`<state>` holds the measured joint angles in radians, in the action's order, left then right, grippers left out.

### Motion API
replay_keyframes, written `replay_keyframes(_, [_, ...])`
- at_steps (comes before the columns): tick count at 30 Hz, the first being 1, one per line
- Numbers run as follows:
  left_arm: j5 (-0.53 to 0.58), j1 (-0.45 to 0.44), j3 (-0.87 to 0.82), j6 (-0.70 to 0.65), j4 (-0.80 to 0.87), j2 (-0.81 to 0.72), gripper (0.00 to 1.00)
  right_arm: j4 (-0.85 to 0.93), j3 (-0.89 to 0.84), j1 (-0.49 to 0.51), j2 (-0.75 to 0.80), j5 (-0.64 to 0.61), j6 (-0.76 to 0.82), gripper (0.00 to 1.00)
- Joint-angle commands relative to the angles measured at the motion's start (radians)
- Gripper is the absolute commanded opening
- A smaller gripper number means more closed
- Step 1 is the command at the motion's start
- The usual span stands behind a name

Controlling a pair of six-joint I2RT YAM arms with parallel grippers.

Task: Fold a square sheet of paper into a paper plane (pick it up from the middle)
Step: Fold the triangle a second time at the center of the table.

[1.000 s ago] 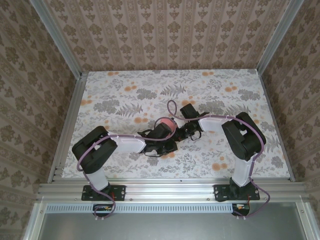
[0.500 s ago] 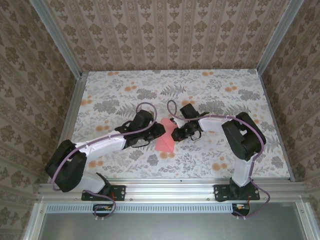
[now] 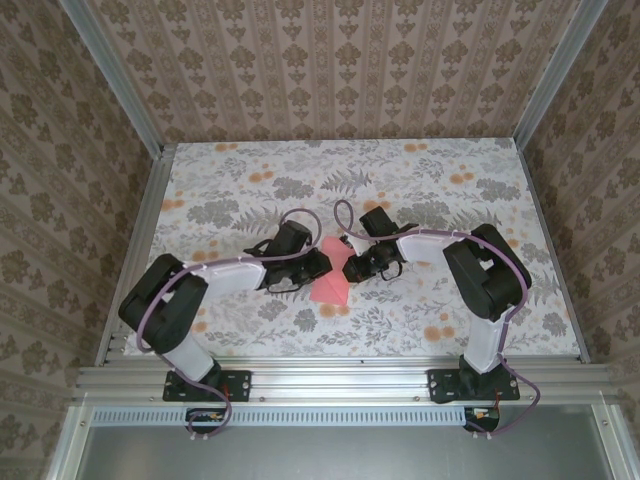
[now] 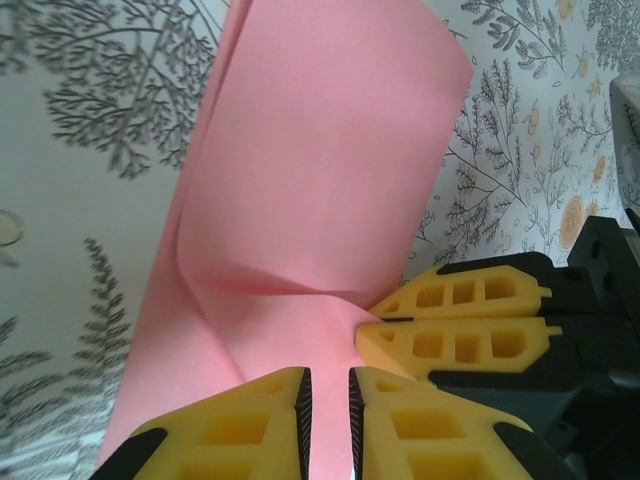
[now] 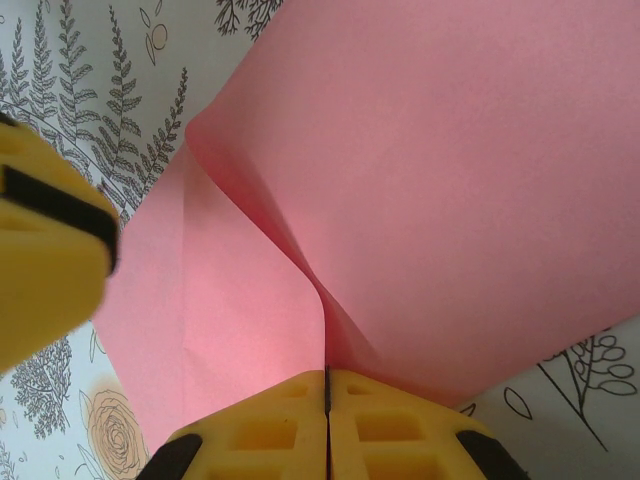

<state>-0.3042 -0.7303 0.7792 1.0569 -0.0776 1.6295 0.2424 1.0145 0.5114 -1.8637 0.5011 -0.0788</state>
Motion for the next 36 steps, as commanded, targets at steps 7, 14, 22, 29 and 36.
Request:
replay_keyframes(7, [-0.043, 0.002, 0.021, -0.014, -0.07, 0.068, 0.2, 0.054, 0.006, 0.007, -0.034, -0.045, 0.007, 0.09])
replay_keyframes(14, [-0.021, 0.002, -0.022, -0.015, -0.112, 0.114, 0.19, 0.049, -0.001, 0.008, -0.039, -0.044, 0.005, 0.09])
replay_keyframes(22, [0.009, -0.001, -0.046, -0.013, -0.097, 0.111, 0.19, 0.049, -0.001, 0.007, -0.038, -0.045, 0.005, 0.09])
replay_keyframes(29, [0.023, -0.001, -0.037, -0.018, -0.059, 0.107, 0.18, 0.067, 0.021, 0.007, 0.022, -0.036, -0.033, 0.2])
replay_keyframes(36, [0.026, -0.004, -0.046, -0.011, -0.061, 0.119, 0.18, 0.082, 0.001, -0.005, 0.162, -0.083, -0.12, 0.37])
